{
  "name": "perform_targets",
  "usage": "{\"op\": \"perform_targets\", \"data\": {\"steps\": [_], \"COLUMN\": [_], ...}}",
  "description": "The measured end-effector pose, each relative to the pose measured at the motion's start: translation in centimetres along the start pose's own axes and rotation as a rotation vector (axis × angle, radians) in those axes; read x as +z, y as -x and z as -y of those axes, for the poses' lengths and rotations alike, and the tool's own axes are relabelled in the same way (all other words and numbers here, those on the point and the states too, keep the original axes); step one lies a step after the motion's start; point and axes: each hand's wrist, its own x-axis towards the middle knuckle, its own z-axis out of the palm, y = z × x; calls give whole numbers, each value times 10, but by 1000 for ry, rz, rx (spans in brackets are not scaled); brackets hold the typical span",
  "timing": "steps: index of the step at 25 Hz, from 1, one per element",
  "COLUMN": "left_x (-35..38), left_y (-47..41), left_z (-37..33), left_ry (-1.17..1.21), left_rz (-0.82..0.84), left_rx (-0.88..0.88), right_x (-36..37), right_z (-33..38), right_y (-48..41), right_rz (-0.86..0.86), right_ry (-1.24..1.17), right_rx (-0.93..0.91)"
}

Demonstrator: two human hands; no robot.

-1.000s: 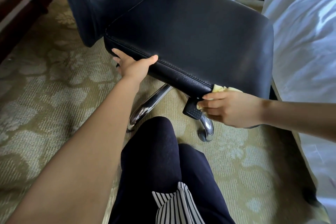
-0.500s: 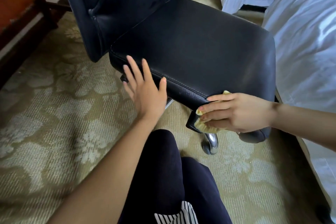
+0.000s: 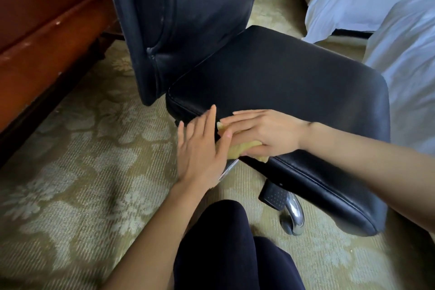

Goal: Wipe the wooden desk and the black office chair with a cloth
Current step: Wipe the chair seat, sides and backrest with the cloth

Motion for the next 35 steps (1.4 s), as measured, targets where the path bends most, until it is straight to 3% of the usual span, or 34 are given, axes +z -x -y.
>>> {"op": "perform_targets", "data": {"steps": [5,9,15,21,28,35], "left_x": [-20,-31,-38,-38,-36,-35], "left_y": [-41,-60,-77,-77,-77,-77], "left_z": [34,49,60,65,64,61], "left_ry": [-160,-145,-41,-39,-67,-135], "left_rz": [92,121,122,122,131,170], "left_rx": [-91,-67,-35,-21,0,-9], "right_x": [2,3,1,2,1,2], "right_z": [-30,-66,-140,-173,-137,-97], "right_y": [-45,-72,-86,-119,-165,-158], "right_rz": [-124,-163,-249,-337,-185,-96], "right_ry": [-176,-175,-96,-112,-49,-185], "right_rx": [200,381,1016,1349,1125,763]}}
